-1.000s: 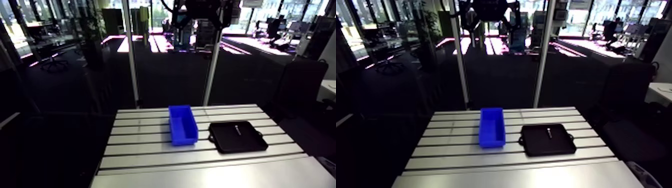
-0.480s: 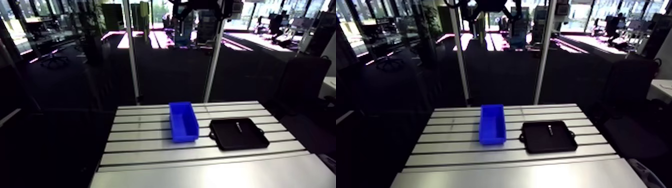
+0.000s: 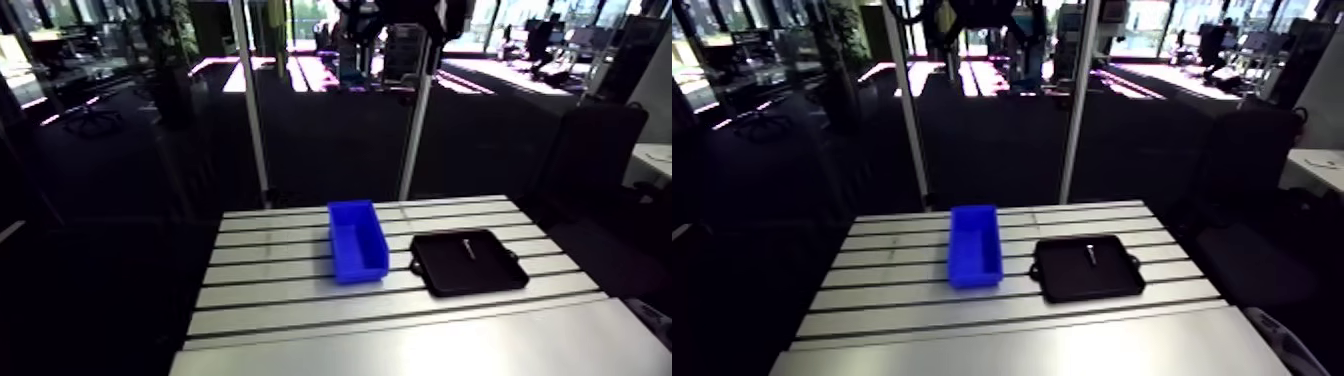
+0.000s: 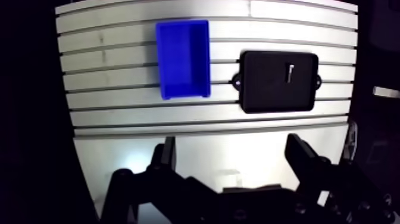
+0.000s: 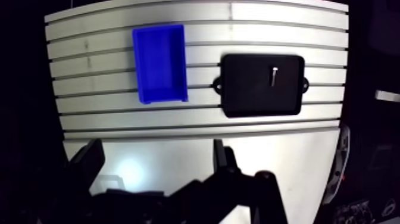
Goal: Pick up the M10 bolt from the tray and put it into the blue bin.
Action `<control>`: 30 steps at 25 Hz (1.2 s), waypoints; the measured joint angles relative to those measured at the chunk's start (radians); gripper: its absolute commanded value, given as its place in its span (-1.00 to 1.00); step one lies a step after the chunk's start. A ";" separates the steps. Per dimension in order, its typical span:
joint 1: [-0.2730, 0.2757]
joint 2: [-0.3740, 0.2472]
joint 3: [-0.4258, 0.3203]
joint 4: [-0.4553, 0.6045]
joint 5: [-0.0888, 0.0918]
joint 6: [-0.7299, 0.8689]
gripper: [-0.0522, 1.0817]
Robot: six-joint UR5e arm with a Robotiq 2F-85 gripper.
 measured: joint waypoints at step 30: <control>-0.336 0.020 0.383 -0.381 0.019 -0.393 -0.88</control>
